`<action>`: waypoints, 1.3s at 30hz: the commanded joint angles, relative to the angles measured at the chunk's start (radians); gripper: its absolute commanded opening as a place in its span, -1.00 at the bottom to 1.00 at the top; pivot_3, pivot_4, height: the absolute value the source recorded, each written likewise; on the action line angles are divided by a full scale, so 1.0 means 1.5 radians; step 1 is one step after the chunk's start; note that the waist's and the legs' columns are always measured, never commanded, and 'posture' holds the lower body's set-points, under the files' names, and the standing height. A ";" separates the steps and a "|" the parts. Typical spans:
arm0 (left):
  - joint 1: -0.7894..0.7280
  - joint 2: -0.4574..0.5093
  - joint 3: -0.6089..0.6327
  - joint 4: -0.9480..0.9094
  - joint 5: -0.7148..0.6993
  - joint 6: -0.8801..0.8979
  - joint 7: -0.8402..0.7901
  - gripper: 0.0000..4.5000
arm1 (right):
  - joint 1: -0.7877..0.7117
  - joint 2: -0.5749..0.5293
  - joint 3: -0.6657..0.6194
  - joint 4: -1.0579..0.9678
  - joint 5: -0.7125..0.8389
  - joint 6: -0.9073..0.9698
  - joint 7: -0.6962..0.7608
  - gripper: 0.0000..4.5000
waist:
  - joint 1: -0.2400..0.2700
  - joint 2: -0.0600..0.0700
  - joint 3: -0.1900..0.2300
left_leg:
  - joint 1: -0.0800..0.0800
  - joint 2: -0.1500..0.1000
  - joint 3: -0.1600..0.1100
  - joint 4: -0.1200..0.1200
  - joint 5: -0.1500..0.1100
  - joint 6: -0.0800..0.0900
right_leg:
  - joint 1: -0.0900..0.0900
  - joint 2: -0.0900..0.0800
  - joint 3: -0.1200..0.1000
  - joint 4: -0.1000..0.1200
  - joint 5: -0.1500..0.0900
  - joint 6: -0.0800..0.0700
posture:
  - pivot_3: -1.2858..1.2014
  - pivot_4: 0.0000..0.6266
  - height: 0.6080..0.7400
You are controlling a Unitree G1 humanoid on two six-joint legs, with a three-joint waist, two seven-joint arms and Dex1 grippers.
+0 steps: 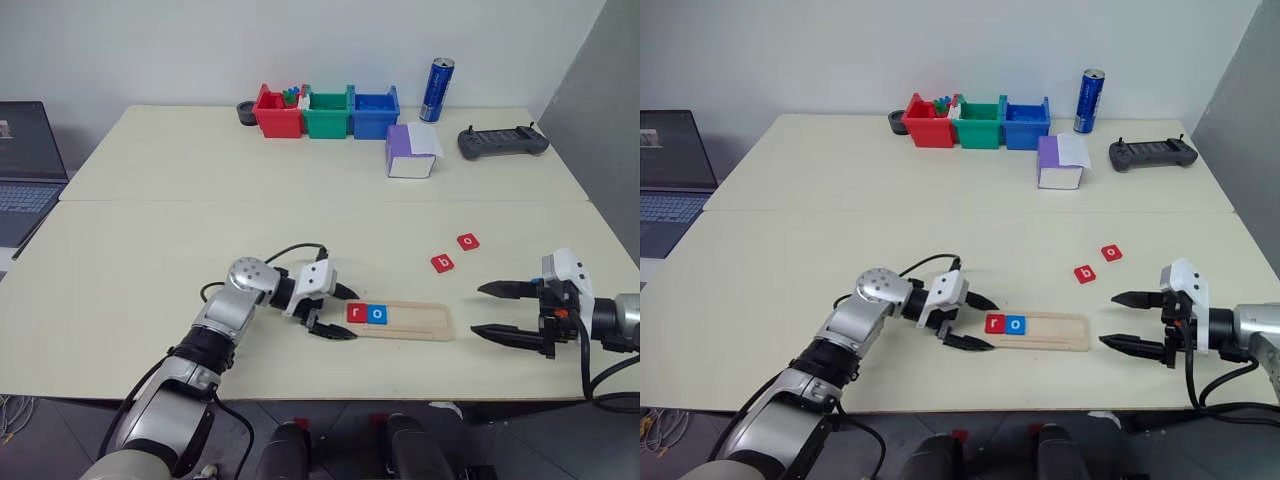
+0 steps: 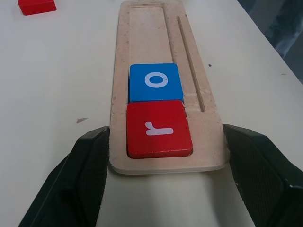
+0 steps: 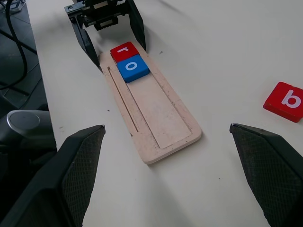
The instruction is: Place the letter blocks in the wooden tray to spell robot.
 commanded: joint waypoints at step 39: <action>0.079 0.126 0.148 -0.329 -0.165 0.221 0.096 0.97 | -0.044 -0.021 -0.026 0.049 -0.021 0.005 -0.026 1.00 | -0.001 0.000 0.000 | 0.000 0.000 0.000 0.000 0.000 0.000 | 0.000 0.000 0.000 0.000 0.000 0.000 | 0.03 -0.52 1.00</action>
